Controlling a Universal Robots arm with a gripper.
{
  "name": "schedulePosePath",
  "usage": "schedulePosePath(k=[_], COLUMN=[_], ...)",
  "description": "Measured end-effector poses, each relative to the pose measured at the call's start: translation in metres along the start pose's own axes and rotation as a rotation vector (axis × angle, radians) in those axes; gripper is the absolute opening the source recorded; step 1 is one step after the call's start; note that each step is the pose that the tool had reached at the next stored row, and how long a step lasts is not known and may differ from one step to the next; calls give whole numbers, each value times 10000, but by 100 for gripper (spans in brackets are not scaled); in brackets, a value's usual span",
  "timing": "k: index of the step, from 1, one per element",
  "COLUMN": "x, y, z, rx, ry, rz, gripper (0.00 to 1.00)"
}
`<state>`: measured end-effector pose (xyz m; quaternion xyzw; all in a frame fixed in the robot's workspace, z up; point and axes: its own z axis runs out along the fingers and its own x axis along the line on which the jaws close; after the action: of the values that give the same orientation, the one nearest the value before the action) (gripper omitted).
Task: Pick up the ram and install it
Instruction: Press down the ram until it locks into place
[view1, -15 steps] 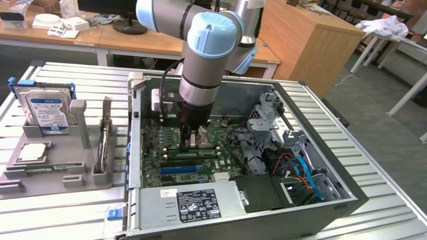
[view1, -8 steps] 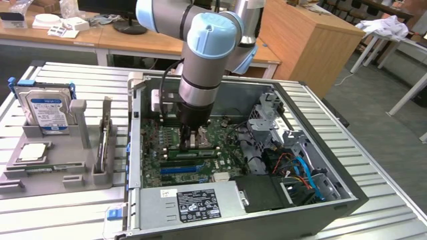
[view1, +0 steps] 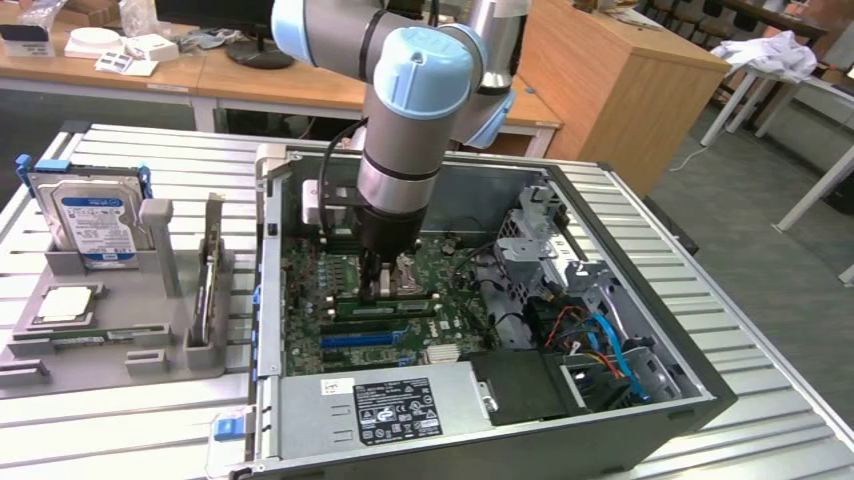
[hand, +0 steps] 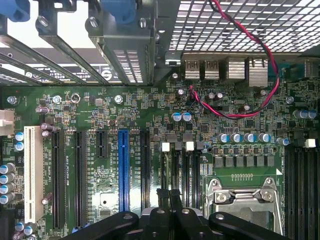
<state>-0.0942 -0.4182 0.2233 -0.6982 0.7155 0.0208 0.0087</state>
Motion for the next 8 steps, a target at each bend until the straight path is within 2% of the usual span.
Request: schedulePosePath(k=[8], x=[0], y=[1], z=[7], rx=[6], ry=[-2], rz=[0], gripper=[11])
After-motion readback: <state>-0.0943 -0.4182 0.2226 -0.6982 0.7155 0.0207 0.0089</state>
